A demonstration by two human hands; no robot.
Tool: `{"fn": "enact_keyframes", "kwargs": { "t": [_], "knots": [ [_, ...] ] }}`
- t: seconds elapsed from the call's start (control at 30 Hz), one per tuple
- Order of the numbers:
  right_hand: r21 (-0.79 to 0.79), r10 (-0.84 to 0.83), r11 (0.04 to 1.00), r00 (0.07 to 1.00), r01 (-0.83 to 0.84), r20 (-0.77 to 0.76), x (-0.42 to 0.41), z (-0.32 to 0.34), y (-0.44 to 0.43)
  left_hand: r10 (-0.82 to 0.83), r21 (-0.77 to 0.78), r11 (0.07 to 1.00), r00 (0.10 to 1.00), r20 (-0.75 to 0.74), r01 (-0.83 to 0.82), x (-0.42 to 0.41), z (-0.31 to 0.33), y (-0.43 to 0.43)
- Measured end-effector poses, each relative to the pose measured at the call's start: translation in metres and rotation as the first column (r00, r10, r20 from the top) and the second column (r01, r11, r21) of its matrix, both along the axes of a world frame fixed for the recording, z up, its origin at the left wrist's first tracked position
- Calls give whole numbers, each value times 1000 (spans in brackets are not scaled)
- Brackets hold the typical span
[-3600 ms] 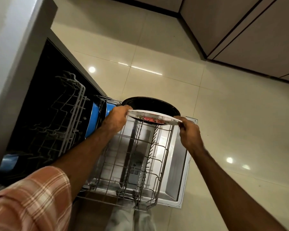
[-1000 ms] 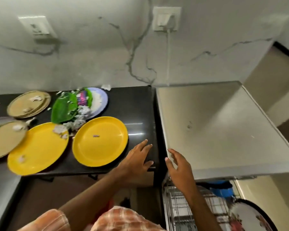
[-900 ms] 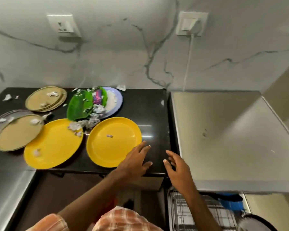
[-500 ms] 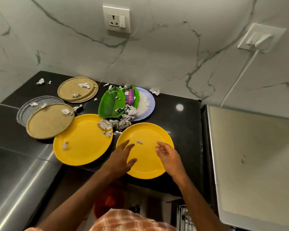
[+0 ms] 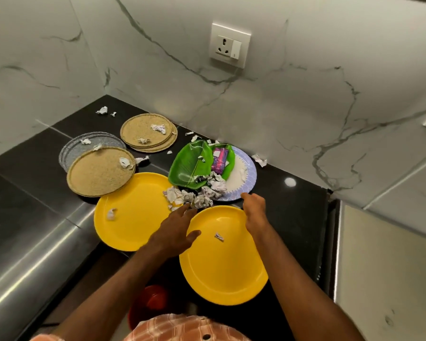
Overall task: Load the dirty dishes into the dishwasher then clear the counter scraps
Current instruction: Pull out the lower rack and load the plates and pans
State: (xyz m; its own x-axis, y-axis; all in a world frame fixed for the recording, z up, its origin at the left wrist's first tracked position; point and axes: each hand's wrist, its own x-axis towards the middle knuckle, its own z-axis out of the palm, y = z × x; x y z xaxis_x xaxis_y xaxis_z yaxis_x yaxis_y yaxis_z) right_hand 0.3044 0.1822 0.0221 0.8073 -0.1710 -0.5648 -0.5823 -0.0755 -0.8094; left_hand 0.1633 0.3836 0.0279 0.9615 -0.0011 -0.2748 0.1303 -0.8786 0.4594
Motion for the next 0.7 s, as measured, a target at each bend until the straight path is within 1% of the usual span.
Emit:
{"fn": "enact_keyframes", "kwargs": {
  "t": [0.07, 0.1, 0.23, 0.33, 0.4, 0.5, 0.6, 0.7],
  "knots": [
    [36, -35, 999, 998, 36, -47, 30, -33, -4, 13, -5, 1000, 1000, 12, -13, 2, 1, -2],
    [73, -56, 995, 996, 61, -75, 38, -37, -4, 21, -6, 1000, 1000, 16, -21, 3, 1, -3],
    [191, -139, 967, 977, 169, -162, 37, -2, -1, 63, -25, 998, 997, 37, -62, 6, 1, -10],
    [301, -170, 926, 965, 226, -202, 46, -6, -8, 66, -45, 997, 996, 60, -64, 9, 1, -21],
    [379, -152, 902, 974, 206, -169, 45, -11, -14, 49, -50, 998, 997, 60, -46, 10, -1, -27],
    [450, -156, 873, 982, 187, -106, 45, -12, -20, 26, -52, 998, 999, 35, -24, 15, -4, -35],
    [480, -182, 858, 982, 182, -49, 43, -6, -26, -31, -19, 999, 999, 23, 31, 20, -3, -44],
    [505, -232, 836, 972, 215, -30, 40, -2, -35, -67, 12, 998, 997, 27, 67, 29, -1, -50]
  ]
}}
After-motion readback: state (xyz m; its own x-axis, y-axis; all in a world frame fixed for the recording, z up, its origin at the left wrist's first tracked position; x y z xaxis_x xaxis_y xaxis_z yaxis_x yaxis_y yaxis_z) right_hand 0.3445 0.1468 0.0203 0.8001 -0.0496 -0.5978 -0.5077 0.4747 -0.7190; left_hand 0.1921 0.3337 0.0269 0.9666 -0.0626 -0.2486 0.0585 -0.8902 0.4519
